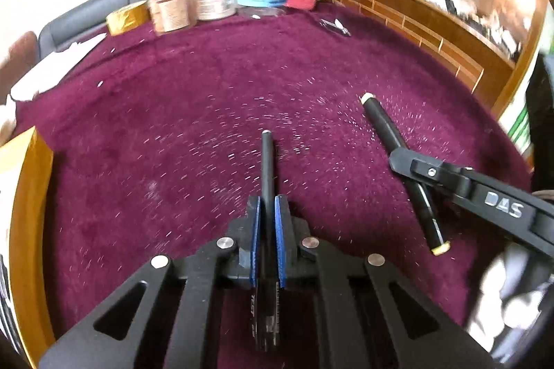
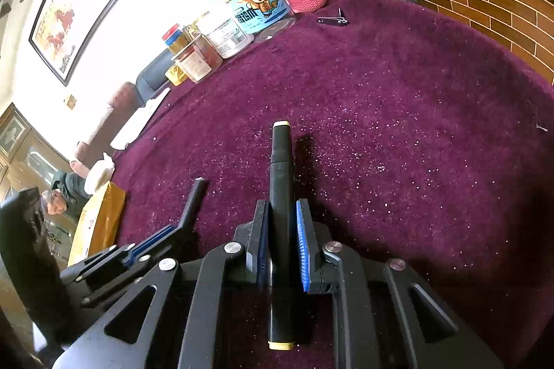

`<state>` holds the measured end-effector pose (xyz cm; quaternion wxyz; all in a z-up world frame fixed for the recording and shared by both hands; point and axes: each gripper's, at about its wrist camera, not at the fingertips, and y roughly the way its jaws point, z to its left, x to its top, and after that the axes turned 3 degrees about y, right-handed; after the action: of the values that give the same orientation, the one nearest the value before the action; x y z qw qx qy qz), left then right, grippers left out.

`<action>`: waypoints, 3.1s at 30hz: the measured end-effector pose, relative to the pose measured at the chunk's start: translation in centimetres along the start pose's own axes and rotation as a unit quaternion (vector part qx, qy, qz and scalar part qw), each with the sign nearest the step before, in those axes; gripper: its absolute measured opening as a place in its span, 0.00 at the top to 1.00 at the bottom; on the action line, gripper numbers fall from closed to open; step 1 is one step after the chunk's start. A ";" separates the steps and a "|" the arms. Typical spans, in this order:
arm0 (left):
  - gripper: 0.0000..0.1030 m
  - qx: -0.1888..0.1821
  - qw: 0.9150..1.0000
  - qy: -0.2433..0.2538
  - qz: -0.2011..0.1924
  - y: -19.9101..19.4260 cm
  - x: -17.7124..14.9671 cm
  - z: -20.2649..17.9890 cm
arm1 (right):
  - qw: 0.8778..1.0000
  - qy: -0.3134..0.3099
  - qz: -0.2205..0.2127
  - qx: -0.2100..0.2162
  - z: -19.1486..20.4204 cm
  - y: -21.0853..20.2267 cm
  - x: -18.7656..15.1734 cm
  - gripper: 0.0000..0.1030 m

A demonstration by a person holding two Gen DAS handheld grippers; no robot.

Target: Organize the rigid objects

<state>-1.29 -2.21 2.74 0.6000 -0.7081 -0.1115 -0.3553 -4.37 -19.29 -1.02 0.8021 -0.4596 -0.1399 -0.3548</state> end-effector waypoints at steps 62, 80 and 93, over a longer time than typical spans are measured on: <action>0.71 0.090 0.915 -0.367 -0.138 -22.5 -21.7 32.8 | 0.902 -0.096 0.351 0.233 36.6 13.2 -19.6 0.86; 0.48 0.145 0.921 -0.326 -0.157 -23.4 -20.0 30.4 | 0.928 -0.146 0.271 0.211 33.8 9.2 -16.9 0.77; 0.00 0.286 0.876 -0.191 -0.338 -28.5 -13.8 18.2 | 0.952 -0.293 0.003 0.086 30.2 -1.8 -15.1 0.37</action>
<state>-21.20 25.62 15.41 0.5864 -0.4791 -0.5535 -0.3469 -13.27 12.03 8.14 0.7635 -0.4727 -0.3977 -0.1885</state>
